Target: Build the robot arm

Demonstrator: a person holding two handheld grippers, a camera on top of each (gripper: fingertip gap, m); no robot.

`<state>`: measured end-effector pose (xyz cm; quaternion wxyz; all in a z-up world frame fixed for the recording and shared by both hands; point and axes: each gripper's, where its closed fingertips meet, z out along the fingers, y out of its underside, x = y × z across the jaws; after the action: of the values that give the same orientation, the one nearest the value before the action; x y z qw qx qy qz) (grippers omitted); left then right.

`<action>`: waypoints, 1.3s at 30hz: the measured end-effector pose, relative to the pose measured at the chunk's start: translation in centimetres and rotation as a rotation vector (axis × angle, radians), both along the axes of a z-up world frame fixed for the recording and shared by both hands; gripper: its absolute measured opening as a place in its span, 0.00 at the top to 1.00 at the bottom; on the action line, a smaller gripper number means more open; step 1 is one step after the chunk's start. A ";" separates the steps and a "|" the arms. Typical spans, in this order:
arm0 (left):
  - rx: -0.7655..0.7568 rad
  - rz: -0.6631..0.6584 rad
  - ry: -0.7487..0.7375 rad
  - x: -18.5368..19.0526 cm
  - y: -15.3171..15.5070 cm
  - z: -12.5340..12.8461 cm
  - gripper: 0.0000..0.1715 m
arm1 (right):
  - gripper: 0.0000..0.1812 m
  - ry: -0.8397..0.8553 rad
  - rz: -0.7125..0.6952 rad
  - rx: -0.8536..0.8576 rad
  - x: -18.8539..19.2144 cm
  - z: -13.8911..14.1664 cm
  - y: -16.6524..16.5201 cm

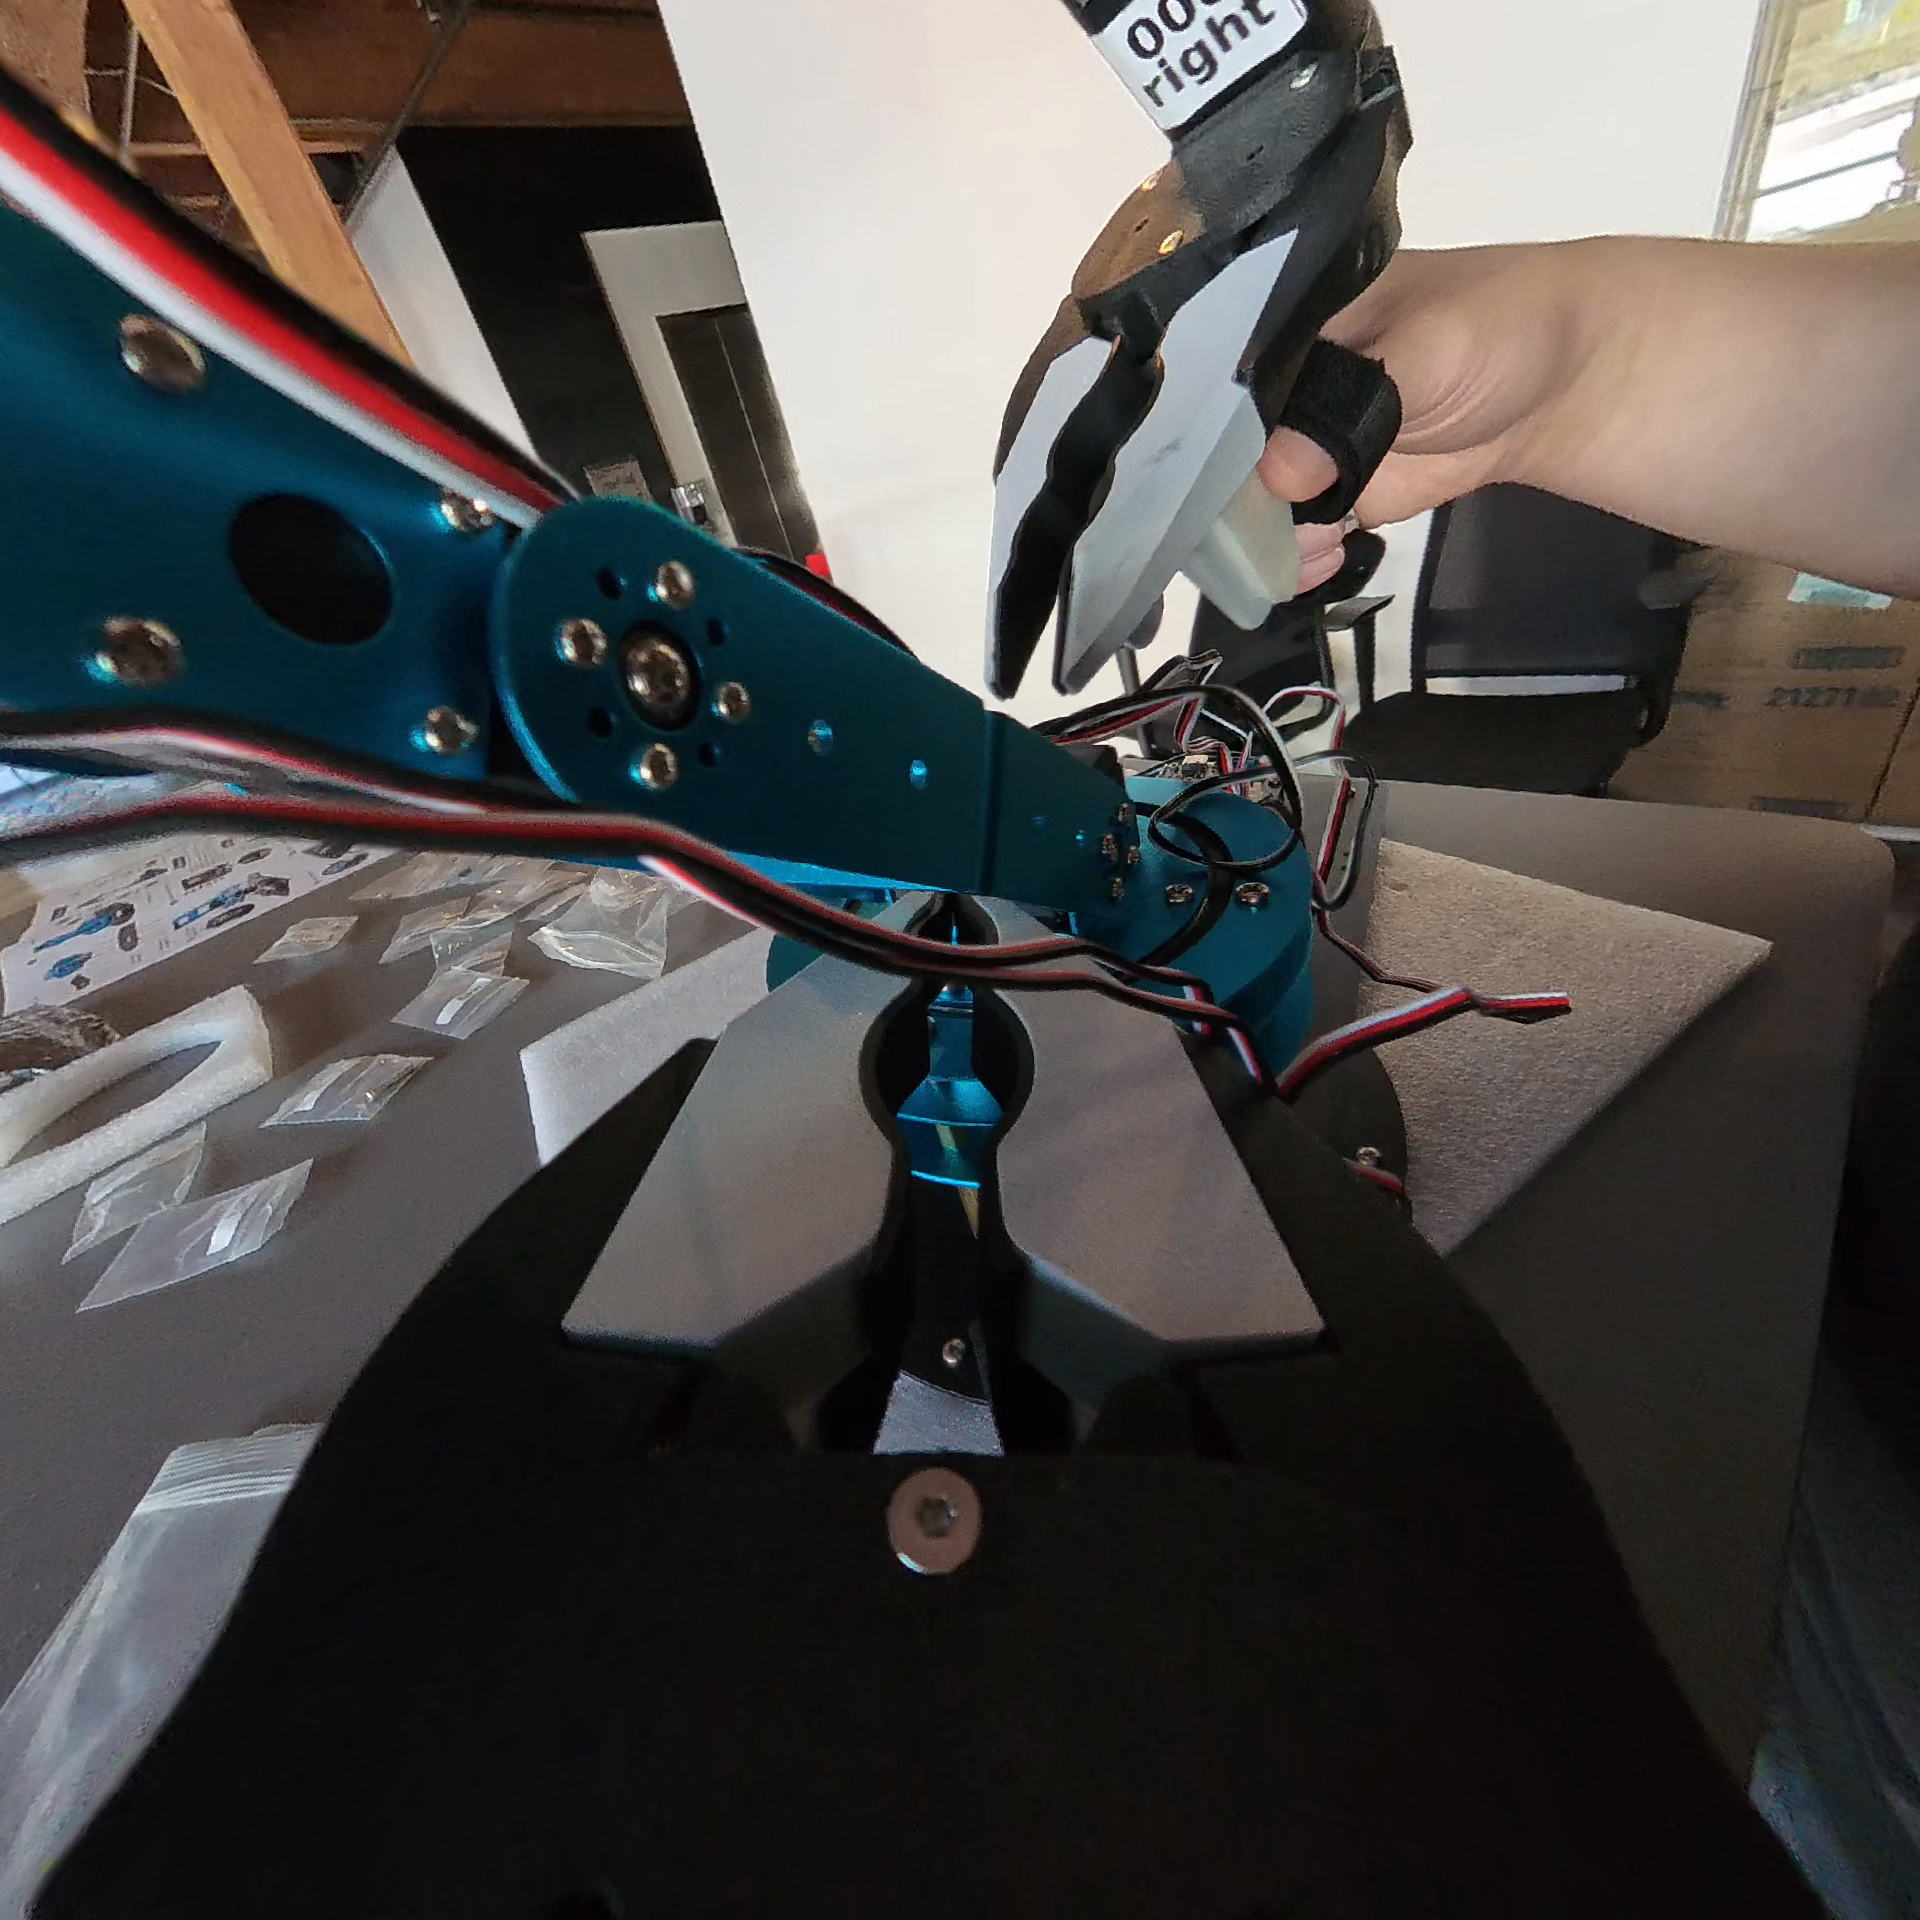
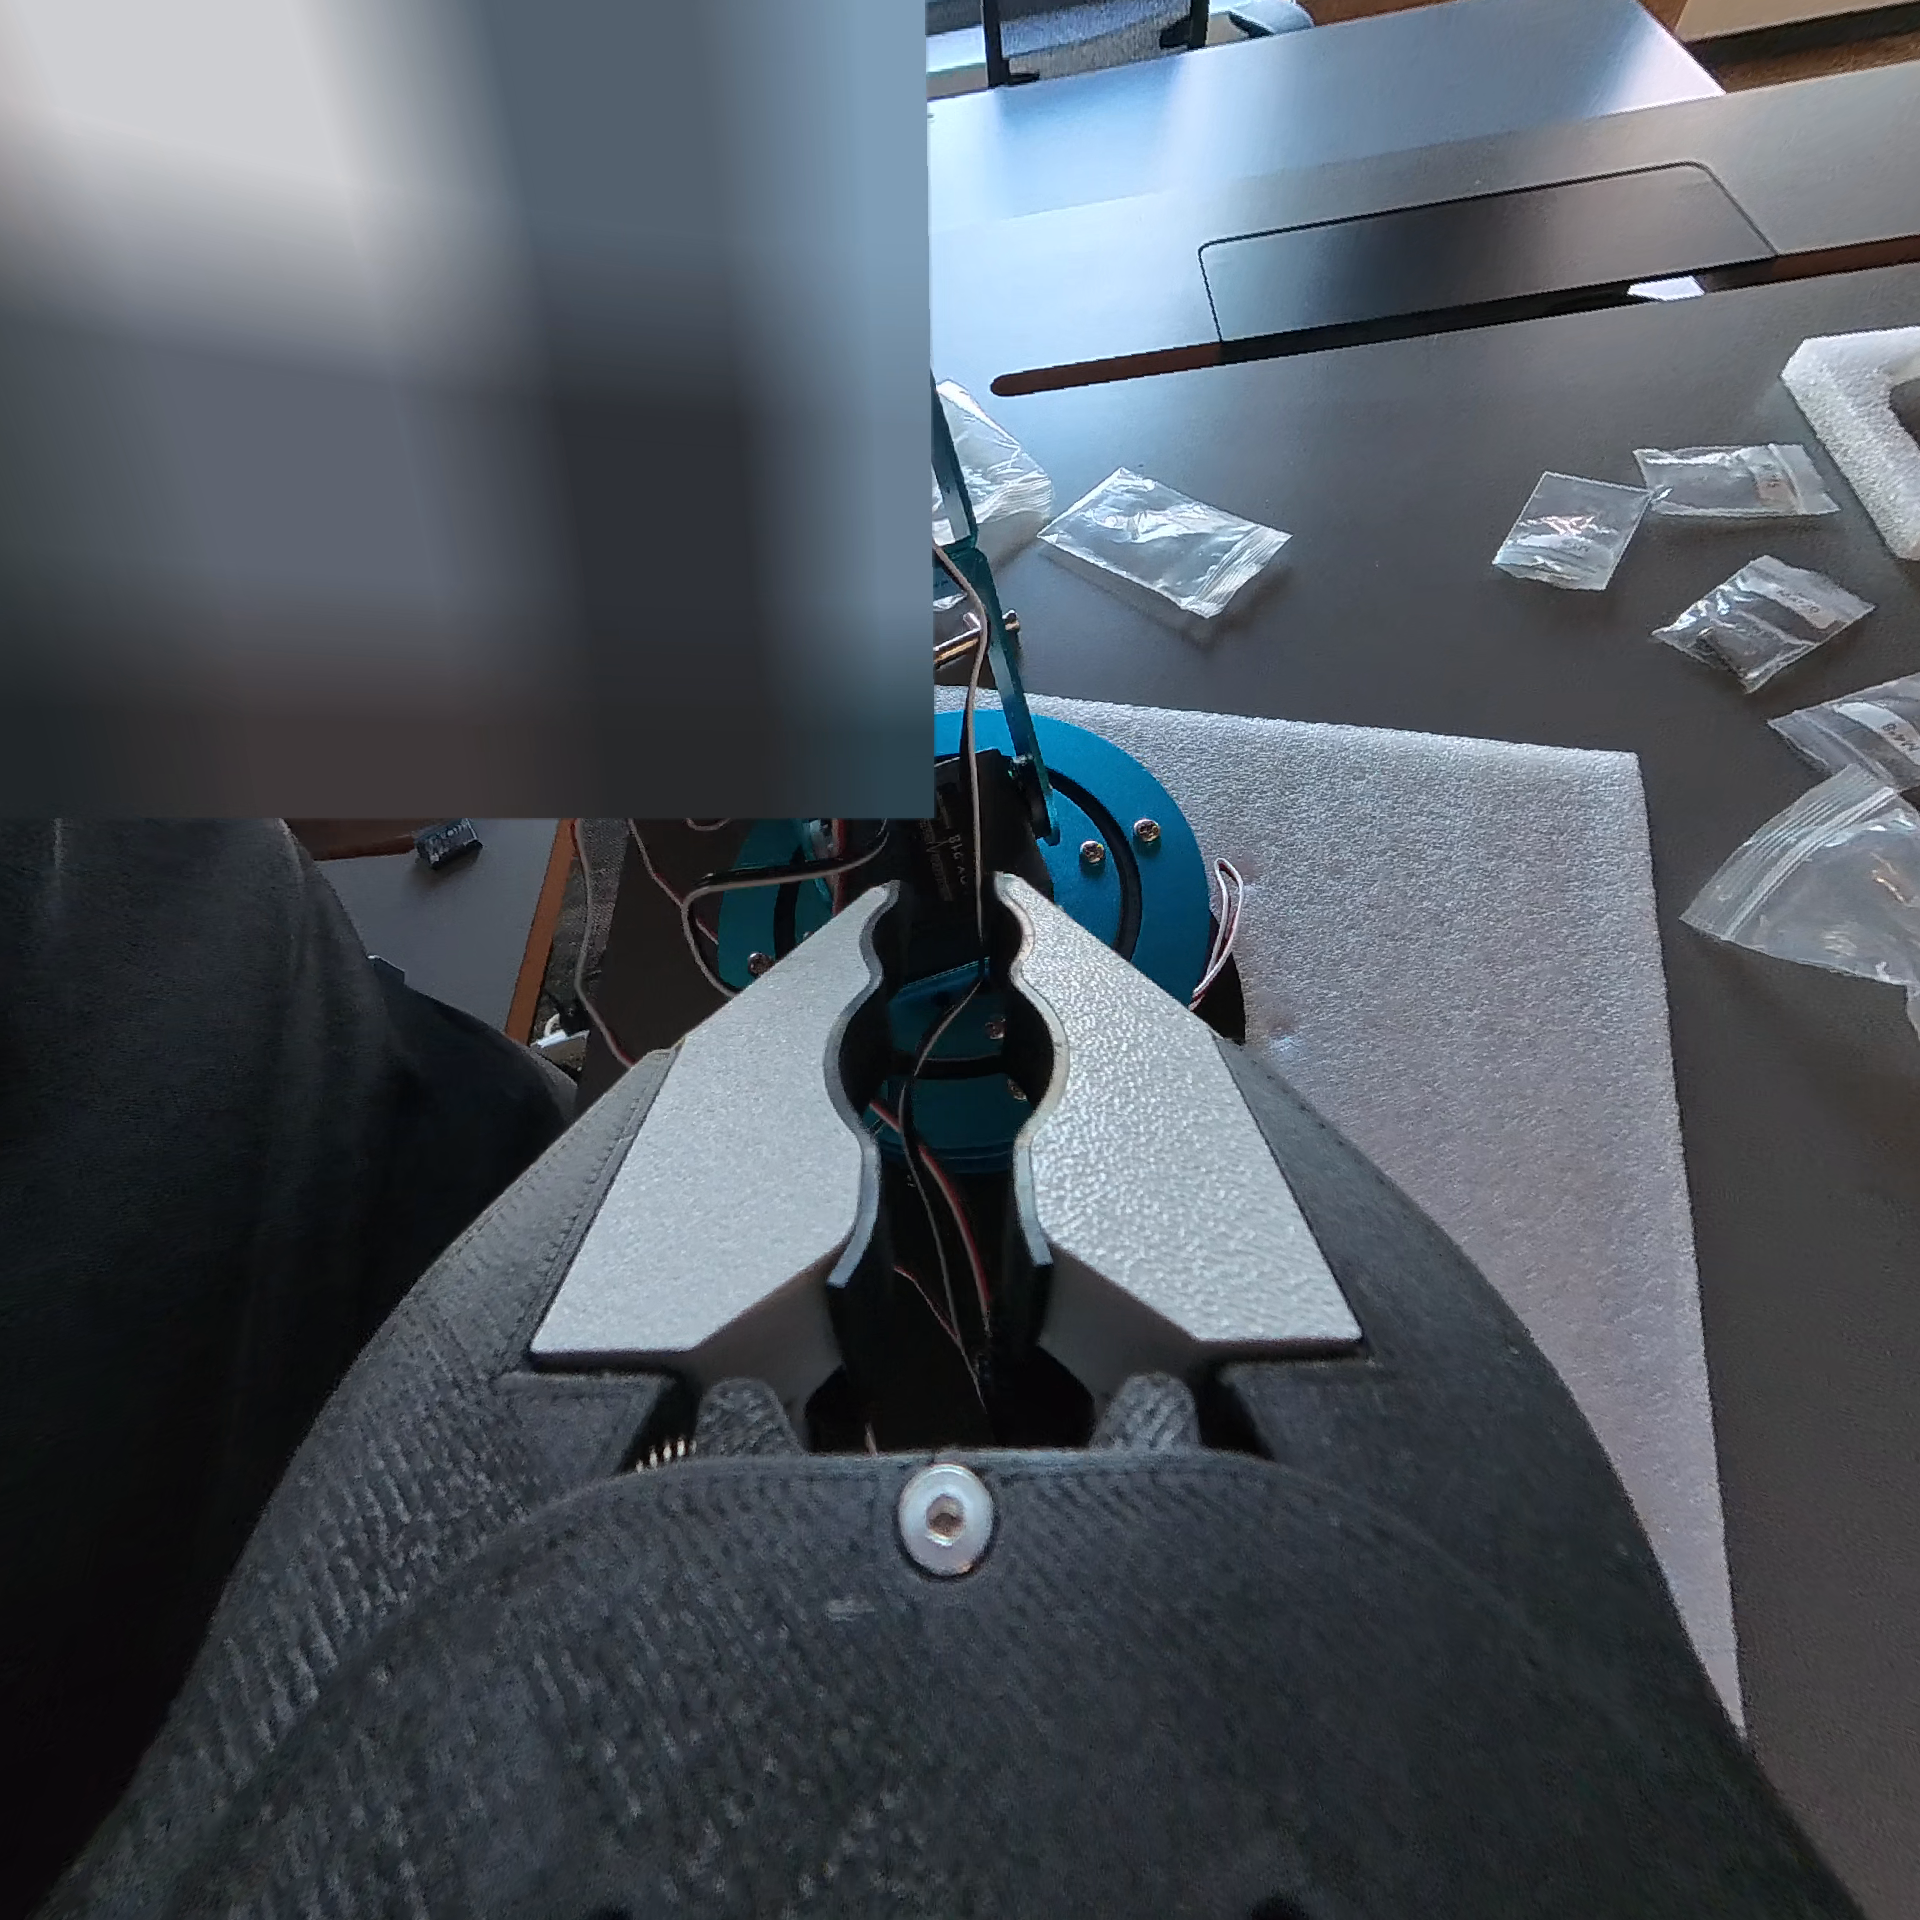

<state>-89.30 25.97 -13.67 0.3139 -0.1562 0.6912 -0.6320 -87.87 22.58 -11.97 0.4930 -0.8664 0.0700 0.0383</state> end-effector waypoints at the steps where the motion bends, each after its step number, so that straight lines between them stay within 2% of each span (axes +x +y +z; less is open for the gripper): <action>1: -0.002 0.011 0.003 0.0 0.1 0.0 1.00 | 0.94 0.000 0.000 -0.003 0.1 -0.1 0.0; 7: 0.005 -0.004 0.030 -0.1 0.1 -0.2 1.00 | 0.94 0.005 0.003 -0.002 0.3 -0.4 0.2; 10: 0.040 -0.018 -0.012 -0.5 0.3 -0.1 1.00 | 0.94 0.003 0.002 -0.001 0.3 -0.4 0.1; 12: 0.064 -0.033 -0.013 -0.7 0.4 -0.2 0.94 | 0.94 0.007 -0.001 0.005 0.4 -0.3 0.1; 15: 0.098 -0.049 -0.027 -0.5 0.9 0.0 0.91 | 0.94 0.009 -0.007 0.007 0.5 -0.4 -0.1; 25: 0.118 -0.207 0.007 -0.7 0.0 -0.4 0.92 | 0.94 0.026 -0.026 0.016 0.7 -0.7 -0.6; 29: 0.109 -0.227 -0.006 -0.6 -0.5 -0.7 0.92 | 0.94 0.031 -0.031 0.016 0.8 -0.8 -0.7; 35: 0.089 -0.231 -0.037 -0.4 -0.6 -0.2 0.99 | 0.94 0.035 -0.033 0.015 1.0 -0.9 -0.7; 39: 0.093 -0.235 -0.041 -0.4 -0.6 -0.3 1.00 | 0.94 0.036 -0.032 0.016 1.1 -0.9 -0.7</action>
<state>-89.71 25.36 -13.95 0.2586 -0.0465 0.7269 -0.6345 -86.82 21.87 -12.91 0.4991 -0.8603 0.0926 0.0468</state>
